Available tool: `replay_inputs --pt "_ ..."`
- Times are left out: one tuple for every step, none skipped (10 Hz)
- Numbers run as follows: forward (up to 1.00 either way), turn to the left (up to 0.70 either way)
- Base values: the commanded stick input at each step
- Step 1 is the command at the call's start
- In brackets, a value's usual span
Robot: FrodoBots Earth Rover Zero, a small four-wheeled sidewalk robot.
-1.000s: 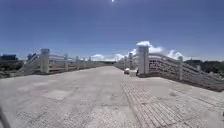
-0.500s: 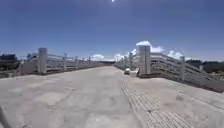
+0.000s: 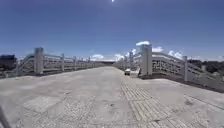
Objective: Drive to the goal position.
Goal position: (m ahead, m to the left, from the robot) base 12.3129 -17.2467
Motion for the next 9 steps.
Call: replay_inputs --pt "0.45 -0.27" --pt "0.45 -0.16" --pt "0.45 -0.02" --pt "0.45 0.00" --pt "0.45 0.00" --pt "0.43 0.00" --pt "0.37 0.00" --pt "0.30 -0.24" --pt "0.26 -0.76"
